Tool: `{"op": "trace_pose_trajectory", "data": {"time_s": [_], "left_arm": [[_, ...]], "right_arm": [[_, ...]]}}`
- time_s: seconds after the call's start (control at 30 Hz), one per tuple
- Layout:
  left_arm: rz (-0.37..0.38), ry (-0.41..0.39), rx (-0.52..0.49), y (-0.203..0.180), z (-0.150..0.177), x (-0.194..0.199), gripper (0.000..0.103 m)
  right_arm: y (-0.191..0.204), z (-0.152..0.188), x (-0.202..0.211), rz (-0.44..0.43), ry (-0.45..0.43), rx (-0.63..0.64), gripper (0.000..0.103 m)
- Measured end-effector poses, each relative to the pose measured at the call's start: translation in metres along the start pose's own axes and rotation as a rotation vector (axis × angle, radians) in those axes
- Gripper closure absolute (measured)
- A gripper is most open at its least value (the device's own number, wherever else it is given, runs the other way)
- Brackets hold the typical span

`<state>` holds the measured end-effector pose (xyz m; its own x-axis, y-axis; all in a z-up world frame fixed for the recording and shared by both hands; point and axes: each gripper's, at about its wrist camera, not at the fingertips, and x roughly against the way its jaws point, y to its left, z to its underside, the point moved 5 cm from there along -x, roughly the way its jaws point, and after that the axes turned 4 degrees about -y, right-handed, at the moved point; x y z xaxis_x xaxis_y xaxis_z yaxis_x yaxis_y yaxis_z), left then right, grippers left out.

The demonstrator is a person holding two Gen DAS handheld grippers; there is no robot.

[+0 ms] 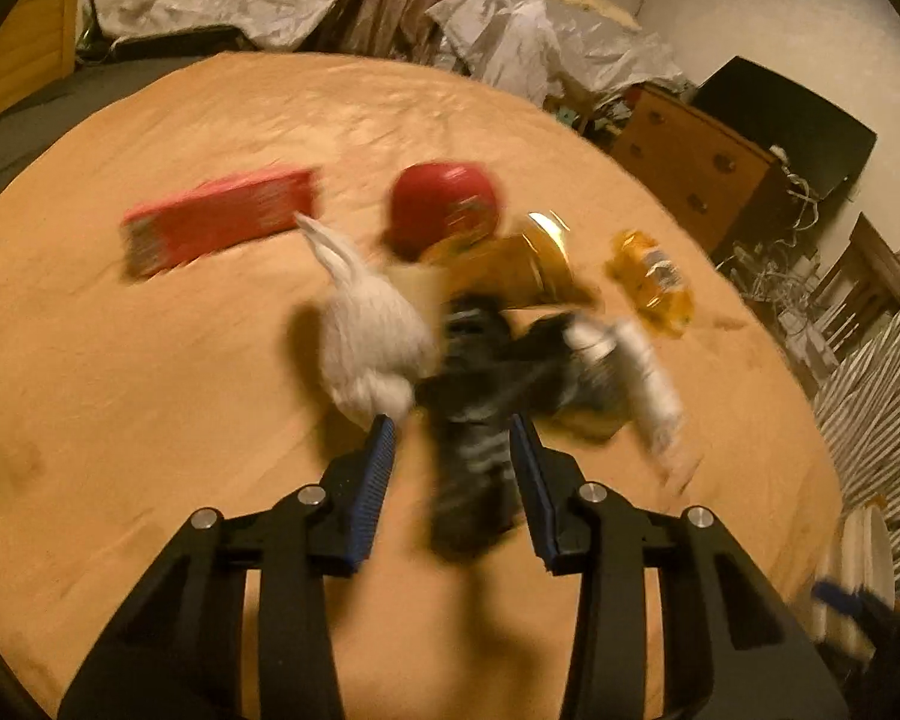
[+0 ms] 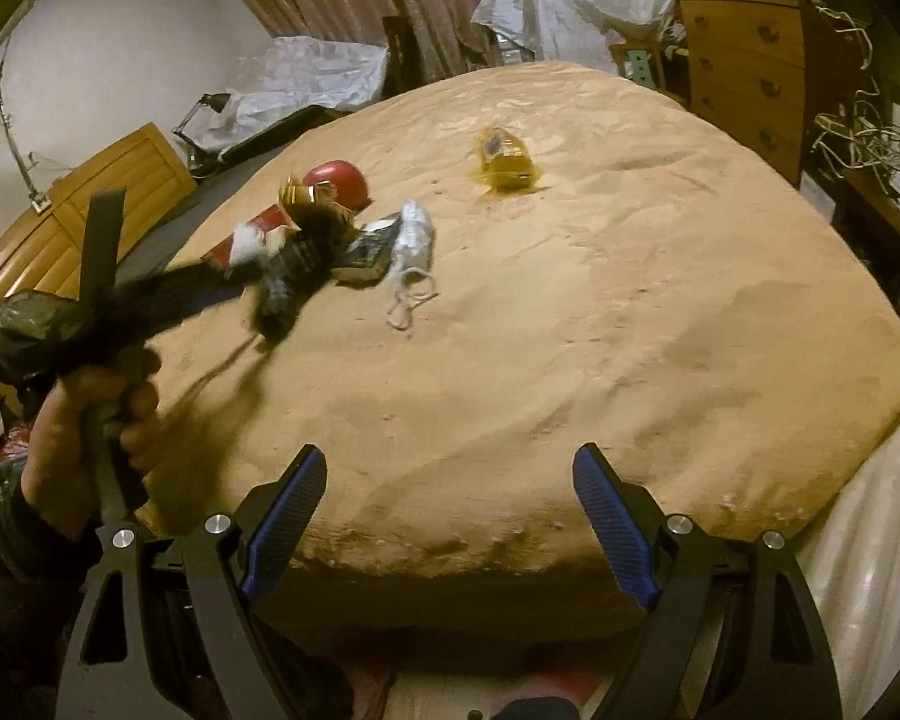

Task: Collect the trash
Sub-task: 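Grasp the white knotted sock with the left tool while the right tool grasps the plaid cloth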

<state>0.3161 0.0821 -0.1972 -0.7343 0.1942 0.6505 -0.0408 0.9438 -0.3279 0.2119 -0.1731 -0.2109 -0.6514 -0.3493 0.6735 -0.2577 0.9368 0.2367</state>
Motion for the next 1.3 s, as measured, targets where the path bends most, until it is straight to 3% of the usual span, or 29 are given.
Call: {"op": "trace_pose_trajectory", "data": {"time_s": [0.17,0.33,0.47,0.57,0.73,0.83,0.87,0.9,0.93,1.03,1.17,1.3], "left_arm": [[-0.027,0.078,-0.030,0.039,0.028,0.011,0.064],[-0.049,0.069,-0.012,0.065,0.036,0.030,0.059],[-0.026,-0.005,-0.144,0.047,0.019,0.036,0.029],[-0.011,-0.043,-0.198,0.043,0.002,0.032,0.017],[-0.005,-0.029,-0.263,0.040,-0.018,0.005,0.013],[0.003,0.012,-0.309,0.040,-0.019,-0.012,0.017],[0.009,0.032,-0.318,0.041,-0.018,-0.017,0.035],[0.020,0.055,-0.318,0.042,-0.016,-0.021,0.044],[0.036,0.082,-0.310,0.044,-0.014,-0.024,0.060],[0.039,0.073,-0.296,0.049,-0.008,-0.018,0.065],[0.004,0.034,-0.234,0.068,-0.006,0.000,0.065],[0.003,0.035,-0.155,0.088,-0.002,0.009,0.065]], "right_arm": [[0.016,0.004,-0.009,-0.033,0.016,0.017,0.018],[0.028,0.008,-0.018,-0.057,0.036,0.028,0.018],[0.036,0.012,-0.022,-0.073,0.051,0.033,0.018],[0.044,0.015,-0.022,-0.083,0.057,0.041,0.018],[0.049,0.015,-0.028,-0.103,0.077,0.026,0.018],[0.058,0.004,-0.035,-0.154,0.079,0.001,0.018],[0.065,-0.003,-0.039,-0.178,0.077,0.000,0.018],[0.072,-0.009,-0.044,-0.199,0.074,0.003,0.018],[0.079,-0.015,-0.048,-0.217,0.072,0.009,0.019],[0.098,-0.034,-0.066,-0.252,0.069,0.021,0.023],[0.121,-0.061,-0.105,-0.286,0.085,0.005,0.036],[0.140,-0.084,-0.148,-0.260,0.109,0.020,0.037]]}}
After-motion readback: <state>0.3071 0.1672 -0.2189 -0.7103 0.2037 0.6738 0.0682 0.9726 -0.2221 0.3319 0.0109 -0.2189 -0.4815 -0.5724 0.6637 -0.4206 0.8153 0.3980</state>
